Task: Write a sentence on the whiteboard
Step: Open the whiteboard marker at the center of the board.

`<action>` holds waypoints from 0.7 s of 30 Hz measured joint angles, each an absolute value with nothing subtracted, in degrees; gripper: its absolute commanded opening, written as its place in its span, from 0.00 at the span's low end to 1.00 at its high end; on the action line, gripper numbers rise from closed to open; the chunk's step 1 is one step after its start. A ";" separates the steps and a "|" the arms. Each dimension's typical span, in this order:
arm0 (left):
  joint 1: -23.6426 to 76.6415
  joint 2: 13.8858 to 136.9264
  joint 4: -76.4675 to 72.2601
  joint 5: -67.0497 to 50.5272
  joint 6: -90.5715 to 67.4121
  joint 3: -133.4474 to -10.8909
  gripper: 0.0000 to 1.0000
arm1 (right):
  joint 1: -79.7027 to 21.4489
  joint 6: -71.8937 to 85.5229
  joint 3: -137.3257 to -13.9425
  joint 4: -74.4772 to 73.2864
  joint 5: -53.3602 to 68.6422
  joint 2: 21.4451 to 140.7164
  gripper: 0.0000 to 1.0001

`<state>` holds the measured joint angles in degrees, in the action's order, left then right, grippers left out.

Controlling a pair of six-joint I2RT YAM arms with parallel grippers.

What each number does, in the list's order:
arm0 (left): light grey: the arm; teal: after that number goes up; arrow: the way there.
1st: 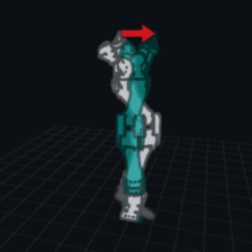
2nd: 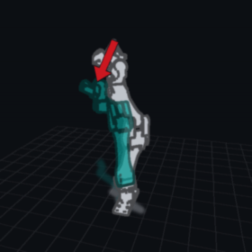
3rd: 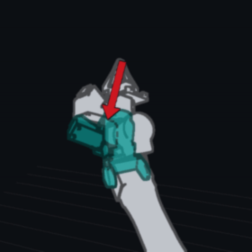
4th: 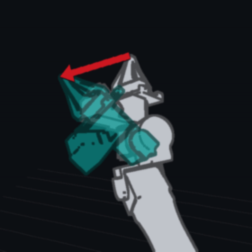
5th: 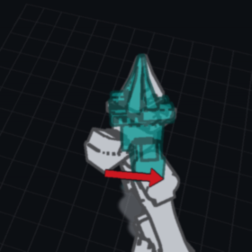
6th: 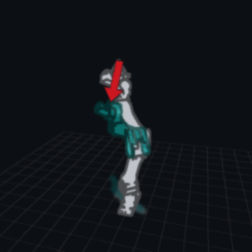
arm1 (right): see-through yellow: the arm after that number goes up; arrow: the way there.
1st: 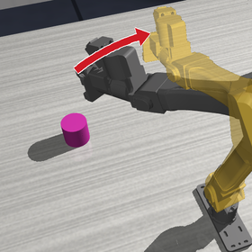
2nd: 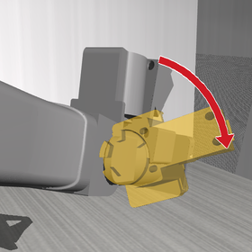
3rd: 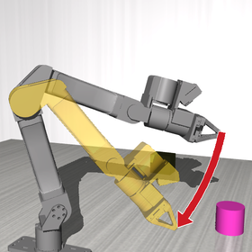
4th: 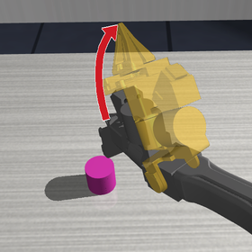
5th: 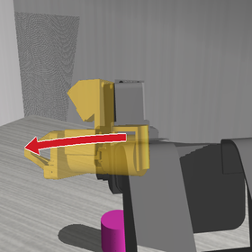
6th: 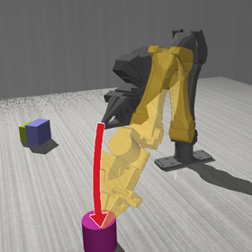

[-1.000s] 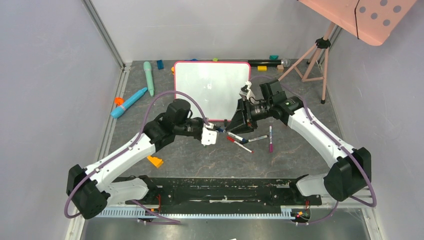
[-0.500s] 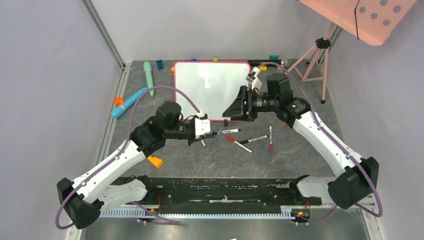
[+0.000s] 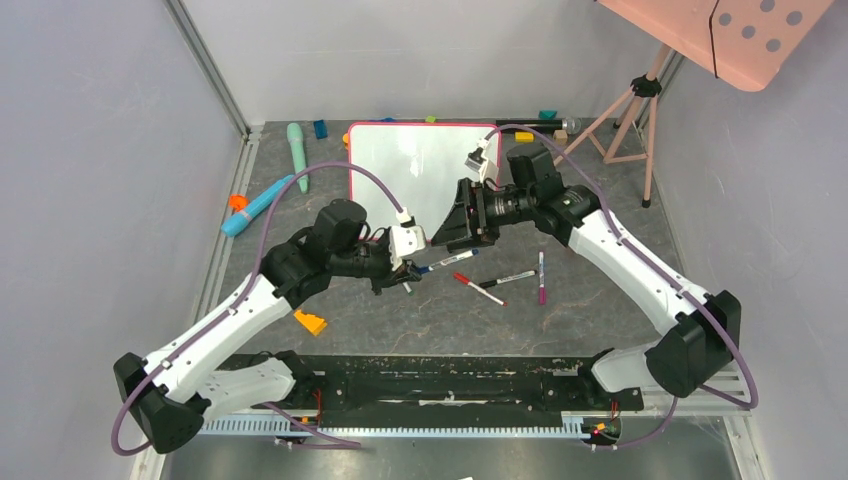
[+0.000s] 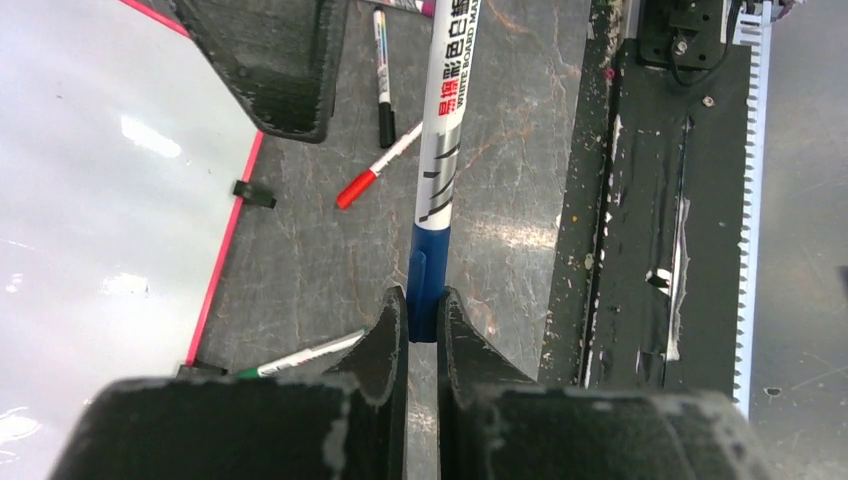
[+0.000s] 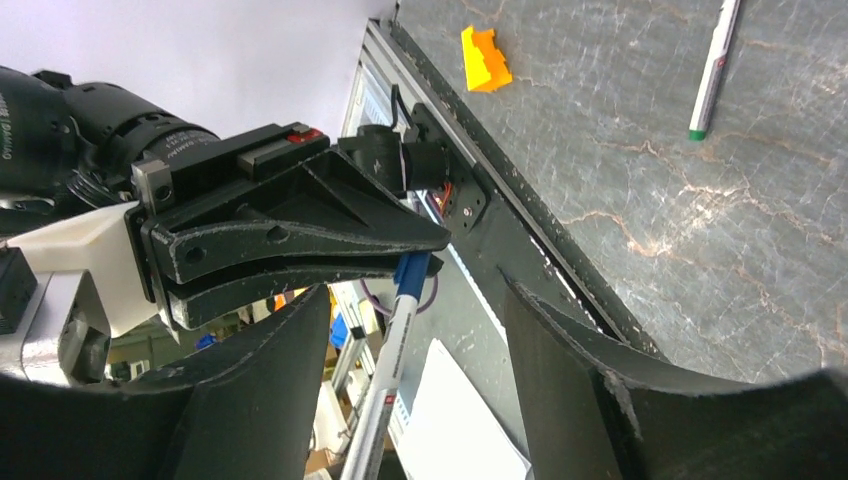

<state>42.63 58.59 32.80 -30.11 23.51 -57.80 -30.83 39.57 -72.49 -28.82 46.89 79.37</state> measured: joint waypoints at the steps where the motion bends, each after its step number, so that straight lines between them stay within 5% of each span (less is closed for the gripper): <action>1: 42.63 58.63 33.19 -30.09 23.55 -57.82 0.02 | -31.16 39.07 -72.95 -29.67 46.87 79.64 0.63; 9: 42.63 60.07 37.04 -28.86 25.15 -58.76 0.02 | -33.78 33.32 -77.78 -38.65 46.37 82.04 0.64; 21: 42.63 62.41 38.92 -27.94 28.40 -60.38 0.02 | -35.68 29.21 -78.22 -44.97 46.39 83.40 0.37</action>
